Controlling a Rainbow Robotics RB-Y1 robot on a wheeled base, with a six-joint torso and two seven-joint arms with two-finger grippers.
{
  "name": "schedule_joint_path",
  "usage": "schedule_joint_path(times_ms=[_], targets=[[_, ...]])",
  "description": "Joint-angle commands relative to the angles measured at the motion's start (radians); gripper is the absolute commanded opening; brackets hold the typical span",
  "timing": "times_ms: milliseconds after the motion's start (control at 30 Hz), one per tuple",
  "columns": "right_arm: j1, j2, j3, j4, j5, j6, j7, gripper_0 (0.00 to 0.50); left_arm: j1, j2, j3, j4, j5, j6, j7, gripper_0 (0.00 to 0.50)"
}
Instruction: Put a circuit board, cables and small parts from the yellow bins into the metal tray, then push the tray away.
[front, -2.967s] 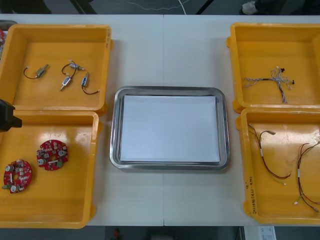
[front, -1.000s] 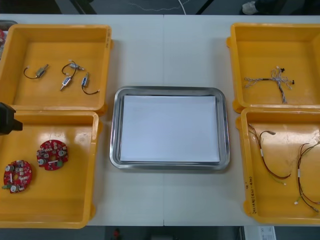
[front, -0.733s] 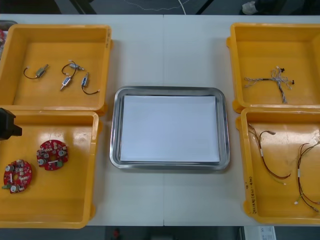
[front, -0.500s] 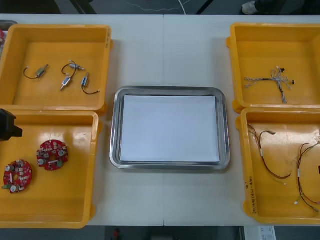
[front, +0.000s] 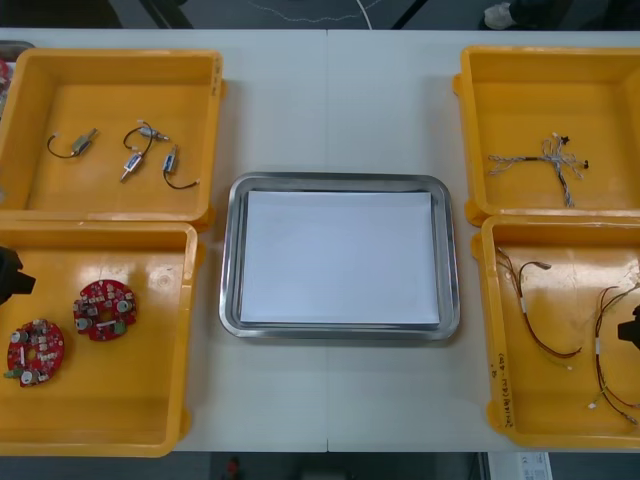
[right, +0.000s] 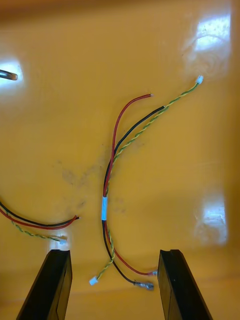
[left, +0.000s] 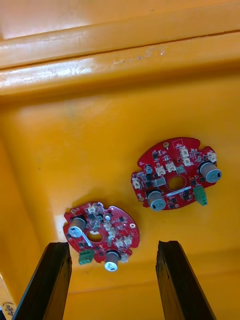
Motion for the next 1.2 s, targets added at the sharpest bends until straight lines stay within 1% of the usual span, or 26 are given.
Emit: schedule_joint_path(times_ms=[33,133,333,433,567,700,967,1200], targets=[[0.037,0.004,0.047,0.035,0.007,-0.062,0.011,0.5,0.073,0.07,0.003,-0.007,0.031,-0.072,-0.021,0.5],[0.04,0.004,0.07,0.061,0.012,-0.087,0.012,0.5,0.107,0.093,0.003,-0.005,0.049,-0.13,-0.038,0.5],[0.043,0.004,0.098,0.09,0.013,-0.11,0.021,0.5,0.163,0.129,0.003,0.018,0.081,-0.233,-0.125,0.5],[0.048,0.004,0.105,0.115,0.012,-0.138,0.029,0.5,0.188,0.153,0.004,0.076,0.144,-0.306,-0.19,0.5],[0.055,0.004,0.111,0.136,0.015,-0.173,0.04,0.5,0.206,0.179,0.004,0.154,0.21,-0.374,-0.289,0.5],[0.064,0.004,0.118,0.136,0.018,-0.181,0.043,0.5,0.208,0.192,0.003,0.217,0.256,-0.391,-0.374,0.5],[0.072,0.004,0.136,0.138,0.026,-0.19,0.046,0.5,0.209,0.198,-0.002,0.321,0.324,-0.421,-0.518,0.5],[0.078,0.004,0.145,0.155,0.029,-0.225,0.047,0.5,0.209,0.221,-0.063,0.416,0.4,-0.489,-0.634,0.5]])
